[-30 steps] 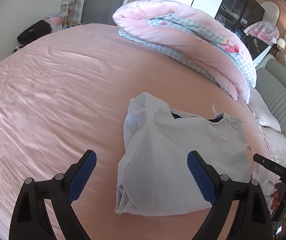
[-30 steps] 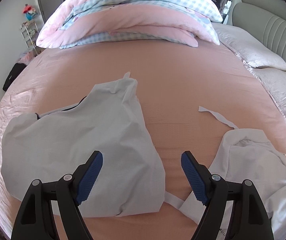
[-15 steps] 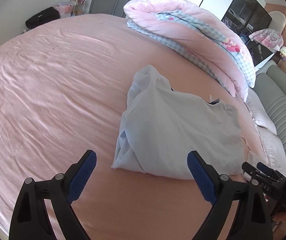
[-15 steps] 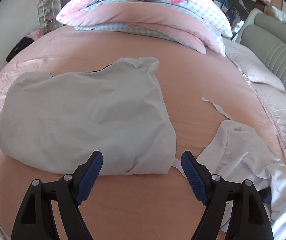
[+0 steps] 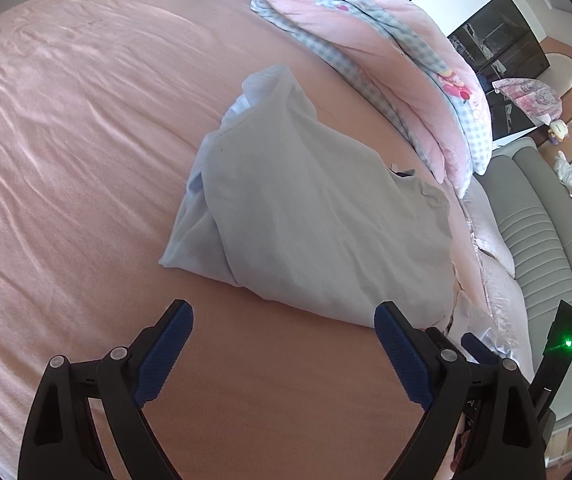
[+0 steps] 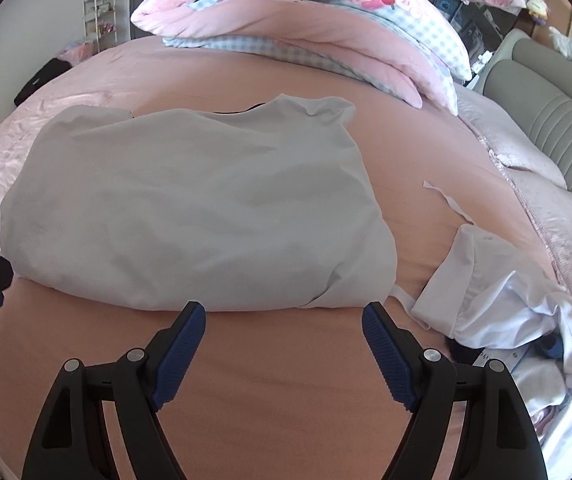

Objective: Fold clothes

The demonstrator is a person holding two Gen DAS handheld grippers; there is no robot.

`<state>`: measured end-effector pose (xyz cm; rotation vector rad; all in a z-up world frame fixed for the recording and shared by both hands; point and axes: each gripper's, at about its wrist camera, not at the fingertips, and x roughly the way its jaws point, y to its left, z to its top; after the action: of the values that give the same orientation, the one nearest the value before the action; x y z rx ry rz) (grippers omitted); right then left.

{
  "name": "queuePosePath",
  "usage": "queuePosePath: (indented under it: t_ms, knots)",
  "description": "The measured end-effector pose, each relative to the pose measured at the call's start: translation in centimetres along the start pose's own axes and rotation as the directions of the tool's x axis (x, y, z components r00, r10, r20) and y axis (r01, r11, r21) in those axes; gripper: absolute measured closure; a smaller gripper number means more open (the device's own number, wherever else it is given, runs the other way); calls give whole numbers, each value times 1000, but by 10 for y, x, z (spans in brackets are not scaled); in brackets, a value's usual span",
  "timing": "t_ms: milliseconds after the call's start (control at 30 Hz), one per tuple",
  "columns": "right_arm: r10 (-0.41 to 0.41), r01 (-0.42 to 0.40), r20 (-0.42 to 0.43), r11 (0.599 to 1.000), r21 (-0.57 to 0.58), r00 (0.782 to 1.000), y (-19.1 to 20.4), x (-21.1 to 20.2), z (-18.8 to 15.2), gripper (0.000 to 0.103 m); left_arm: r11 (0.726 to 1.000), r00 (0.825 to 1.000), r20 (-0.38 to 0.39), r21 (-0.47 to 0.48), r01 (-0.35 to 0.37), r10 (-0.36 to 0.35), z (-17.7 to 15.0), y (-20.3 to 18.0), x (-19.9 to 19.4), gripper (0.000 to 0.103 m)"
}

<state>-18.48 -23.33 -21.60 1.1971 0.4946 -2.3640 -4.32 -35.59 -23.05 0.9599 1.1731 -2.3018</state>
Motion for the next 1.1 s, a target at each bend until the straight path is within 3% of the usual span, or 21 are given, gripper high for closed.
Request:
queuePosePath:
  t_ms: [133,233,367,533,667,833,933,1100]
  knots:
    - [164,-160,0,961,224,986,-19,2,-6,22,994,997,-14,-87,70,-72,-3,10,10,10]
    - [294,-271,9,867,418,956,-38,12,-15,22,981,993,-15,-157,116,-119,-6,18,16,10]
    - [363,-309,14,771,558,932,-54,24,-30,22,982,993,-2,-148,116,-118,-7,16,15,10]
    - [384,-329,46,718,614,922,-64,30,-45,22,981,993,3,-150,120,-121,-8,17,18,10]
    - [426,-383,95,664,642,900,-69,36,-44,22,978,990,20,-154,142,-141,-3,19,27,10]
    - [473,-441,167,558,703,865,-81,55,-39,22,976,988,57,-160,151,-143,3,19,35,10]
    - [474,-451,192,526,721,860,-87,62,-33,22,979,990,62,-150,138,-130,6,16,39,10]
    - [467,-463,216,520,718,858,-89,72,-21,22,979,989,69,-143,143,-134,13,15,45,9]
